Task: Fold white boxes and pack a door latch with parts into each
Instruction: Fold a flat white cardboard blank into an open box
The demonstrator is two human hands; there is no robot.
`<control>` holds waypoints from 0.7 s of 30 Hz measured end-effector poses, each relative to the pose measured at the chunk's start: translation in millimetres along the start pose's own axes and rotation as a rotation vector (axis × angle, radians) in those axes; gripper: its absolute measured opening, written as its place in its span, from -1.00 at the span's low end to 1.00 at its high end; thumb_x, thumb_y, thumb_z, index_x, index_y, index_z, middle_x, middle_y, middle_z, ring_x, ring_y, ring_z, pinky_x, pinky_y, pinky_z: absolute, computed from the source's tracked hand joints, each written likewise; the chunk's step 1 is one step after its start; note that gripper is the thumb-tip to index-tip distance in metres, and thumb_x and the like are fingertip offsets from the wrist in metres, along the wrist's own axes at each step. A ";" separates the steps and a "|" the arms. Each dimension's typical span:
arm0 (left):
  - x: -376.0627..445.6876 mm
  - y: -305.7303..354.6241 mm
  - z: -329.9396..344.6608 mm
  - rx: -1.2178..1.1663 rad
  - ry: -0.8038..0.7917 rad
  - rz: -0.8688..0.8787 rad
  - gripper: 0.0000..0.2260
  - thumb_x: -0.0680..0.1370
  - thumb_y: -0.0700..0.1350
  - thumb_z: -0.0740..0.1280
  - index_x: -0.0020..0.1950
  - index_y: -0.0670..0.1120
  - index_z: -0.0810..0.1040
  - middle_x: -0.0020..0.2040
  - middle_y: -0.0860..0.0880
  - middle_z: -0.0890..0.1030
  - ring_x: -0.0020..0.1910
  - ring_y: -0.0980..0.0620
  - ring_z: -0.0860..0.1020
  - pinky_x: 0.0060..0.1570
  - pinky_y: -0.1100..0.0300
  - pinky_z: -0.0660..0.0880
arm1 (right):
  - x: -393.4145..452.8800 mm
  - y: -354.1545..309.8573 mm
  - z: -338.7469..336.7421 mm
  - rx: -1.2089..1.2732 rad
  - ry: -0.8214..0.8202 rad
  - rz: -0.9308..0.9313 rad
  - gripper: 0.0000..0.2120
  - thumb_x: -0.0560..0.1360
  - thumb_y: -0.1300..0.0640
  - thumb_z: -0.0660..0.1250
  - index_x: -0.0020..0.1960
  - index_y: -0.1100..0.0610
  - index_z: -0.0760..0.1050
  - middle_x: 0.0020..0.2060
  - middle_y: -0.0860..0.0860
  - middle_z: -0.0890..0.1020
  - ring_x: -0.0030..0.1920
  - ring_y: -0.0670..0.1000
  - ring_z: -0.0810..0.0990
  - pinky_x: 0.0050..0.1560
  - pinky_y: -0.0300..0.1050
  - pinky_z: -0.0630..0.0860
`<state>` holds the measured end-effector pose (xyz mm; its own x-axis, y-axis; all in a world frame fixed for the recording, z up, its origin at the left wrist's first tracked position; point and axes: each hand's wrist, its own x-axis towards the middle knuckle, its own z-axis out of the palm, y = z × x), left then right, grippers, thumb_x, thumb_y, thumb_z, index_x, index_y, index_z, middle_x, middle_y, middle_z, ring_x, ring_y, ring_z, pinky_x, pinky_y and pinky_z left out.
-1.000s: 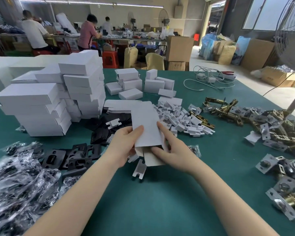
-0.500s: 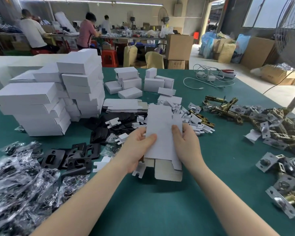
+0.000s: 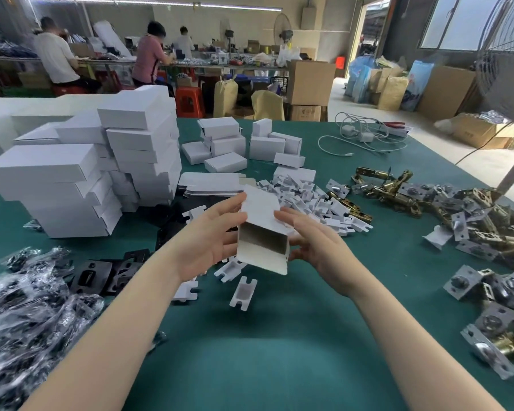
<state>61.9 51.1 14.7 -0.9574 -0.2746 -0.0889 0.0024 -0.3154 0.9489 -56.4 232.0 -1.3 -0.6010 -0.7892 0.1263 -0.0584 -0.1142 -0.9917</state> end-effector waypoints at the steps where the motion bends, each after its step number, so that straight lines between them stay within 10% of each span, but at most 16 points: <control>1: -1.1 1.4 -3.9 0.017 -0.037 -0.004 -0.55 0.57 -0.16 0.37 0.46 0.02 0.41 0.31 -0.08 0.52 0.00 -0.05 0.52 0.10 0.00 0.56 | -0.7 -2.3 -2.1 0.099 -0.009 0.010 -0.74 0.54 0.10 0.28 0.20 0.00 0.59 0.43 -0.06 0.43 0.01 -0.04 0.60 -0.09 -0.15 0.55; 6: -4.2 2.4 -1.0 0.054 -0.011 0.059 -0.55 0.40 0.01 0.46 0.30 0.04 0.58 0.23 -0.13 0.52 0.11 -0.13 0.46 0.11 -0.04 0.56 | -2.9 -7.5 -13.0 0.146 -0.089 -0.043 -0.66 0.38 0.03 0.46 0.15 -0.09 0.66 0.43 -0.15 0.41 0.27 -0.13 0.54 0.01 -0.18 0.57; 16: -9.8 1.3 1.4 0.211 -0.109 0.137 -0.67 0.44 -0.07 0.41 0.20 0.06 0.64 -0.01 0.20 0.66 -0.07 0.16 0.63 -0.08 0.23 0.58 | -2.3 -13.7 -0.4 -0.081 0.149 -0.150 -0.92 0.38 0.05 0.49 -0.12 -0.05 0.65 0.08 -0.19 0.65 -0.29 -0.05 0.54 -0.18 -0.18 0.46; 21: -4.4 -7.3 12.2 0.312 0.039 0.116 -0.77 0.36 -0.07 0.56 -0.04 0.15 0.69 0.06 0.19 0.67 -0.18 0.14 0.65 -0.26 0.24 0.57 | -2.2 -13.0 0.5 -0.284 0.228 -0.205 -0.90 0.43 0.19 0.50 -0.17 0.05 0.59 -0.35 0.11 0.58 -0.43 -0.04 0.38 -0.31 -0.20 0.31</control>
<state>62.6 65.7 11.9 -0.9440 -0.3293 0.0190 0.0162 0.0112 0.9998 -53.9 234.9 11.3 -0.7130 -0.6103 0.3451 -0.3939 -0.0586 -0.9173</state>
